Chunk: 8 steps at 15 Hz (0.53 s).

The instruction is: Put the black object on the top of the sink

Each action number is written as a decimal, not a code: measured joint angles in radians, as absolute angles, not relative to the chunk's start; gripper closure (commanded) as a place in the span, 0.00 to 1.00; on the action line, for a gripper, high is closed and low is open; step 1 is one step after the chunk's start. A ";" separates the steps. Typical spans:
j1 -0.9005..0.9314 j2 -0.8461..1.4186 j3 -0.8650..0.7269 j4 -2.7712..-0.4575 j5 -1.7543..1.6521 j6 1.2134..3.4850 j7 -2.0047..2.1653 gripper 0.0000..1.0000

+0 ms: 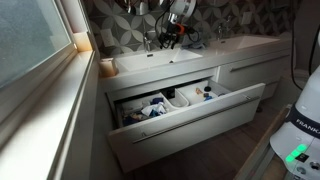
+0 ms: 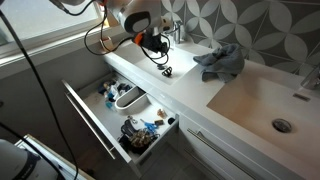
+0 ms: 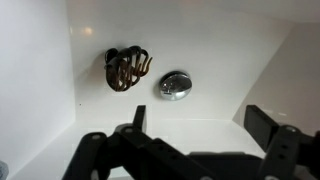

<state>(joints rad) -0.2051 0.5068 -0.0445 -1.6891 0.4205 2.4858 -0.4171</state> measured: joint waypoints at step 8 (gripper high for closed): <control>-0.237 0.688 -0.025 -1.520 0.339 2.500 -0.366 0.01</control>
<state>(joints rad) -0.2374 0.6879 -0.0250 -1.5203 0.3393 2.5002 -0.3661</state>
